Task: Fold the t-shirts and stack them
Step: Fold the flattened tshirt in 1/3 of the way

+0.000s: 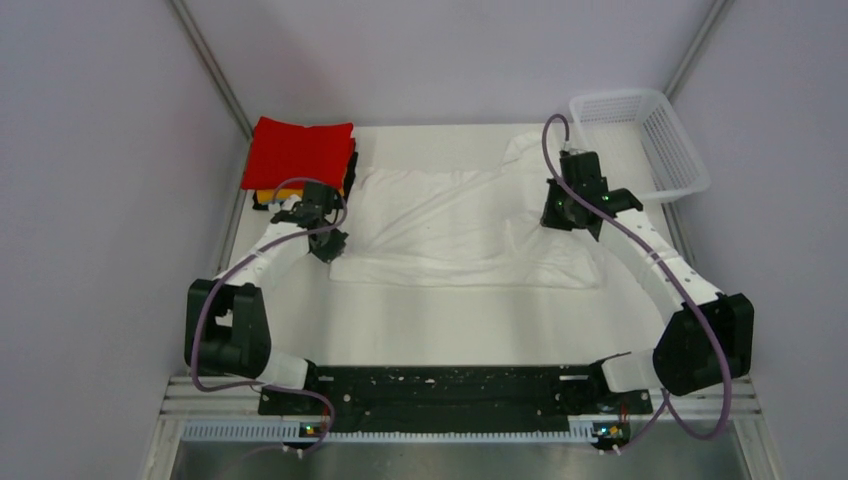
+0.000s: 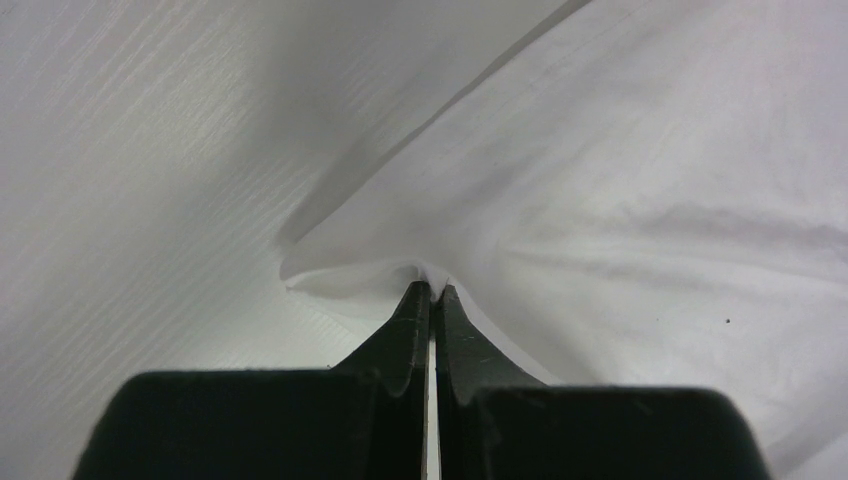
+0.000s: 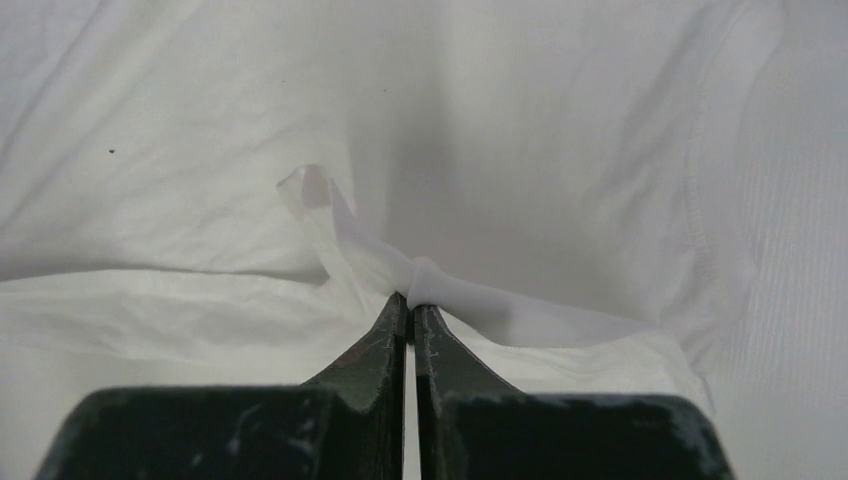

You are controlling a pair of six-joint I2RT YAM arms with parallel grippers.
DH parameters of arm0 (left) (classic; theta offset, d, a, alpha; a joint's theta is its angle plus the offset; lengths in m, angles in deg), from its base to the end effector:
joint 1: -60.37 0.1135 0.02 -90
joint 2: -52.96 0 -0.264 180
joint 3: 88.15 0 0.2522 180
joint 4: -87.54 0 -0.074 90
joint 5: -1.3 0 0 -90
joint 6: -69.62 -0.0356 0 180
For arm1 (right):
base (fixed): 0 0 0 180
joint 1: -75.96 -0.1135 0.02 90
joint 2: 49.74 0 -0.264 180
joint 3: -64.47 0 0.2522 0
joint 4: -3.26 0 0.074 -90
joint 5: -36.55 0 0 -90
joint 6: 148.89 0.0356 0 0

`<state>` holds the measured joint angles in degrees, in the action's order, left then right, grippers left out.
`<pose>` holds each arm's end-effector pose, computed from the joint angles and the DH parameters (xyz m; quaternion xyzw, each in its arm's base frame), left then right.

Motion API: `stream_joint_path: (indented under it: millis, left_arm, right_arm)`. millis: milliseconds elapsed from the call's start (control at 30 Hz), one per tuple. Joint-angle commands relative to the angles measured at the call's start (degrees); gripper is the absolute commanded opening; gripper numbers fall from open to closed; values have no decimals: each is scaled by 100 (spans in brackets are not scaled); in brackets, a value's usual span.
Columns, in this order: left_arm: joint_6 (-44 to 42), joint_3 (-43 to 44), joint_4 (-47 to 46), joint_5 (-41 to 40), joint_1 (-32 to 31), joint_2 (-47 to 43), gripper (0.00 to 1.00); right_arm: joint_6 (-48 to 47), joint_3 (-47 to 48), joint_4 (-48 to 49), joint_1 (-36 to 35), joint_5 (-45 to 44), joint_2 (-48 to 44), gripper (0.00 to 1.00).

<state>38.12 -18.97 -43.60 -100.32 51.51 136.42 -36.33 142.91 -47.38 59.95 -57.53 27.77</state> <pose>0.2812 -0.0366 0.2164 -0.4275 0.8684 -0.0462 0.2469 0.2755 0.0764 0.2918 0.0658 0.9360 0.0821 0.3359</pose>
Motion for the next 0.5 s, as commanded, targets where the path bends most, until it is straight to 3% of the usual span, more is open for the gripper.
stream_joint_path:
  millis: [0,467]
  left_arm:
    - [-116,234,-219,-165,42,63,0]
    - [-25,-62,-537,-378,51,-261,0]
  right_arm:
    - [-239,380,376,139,-131,188,0]
    - [-465,551,22,465,-358,130,0]
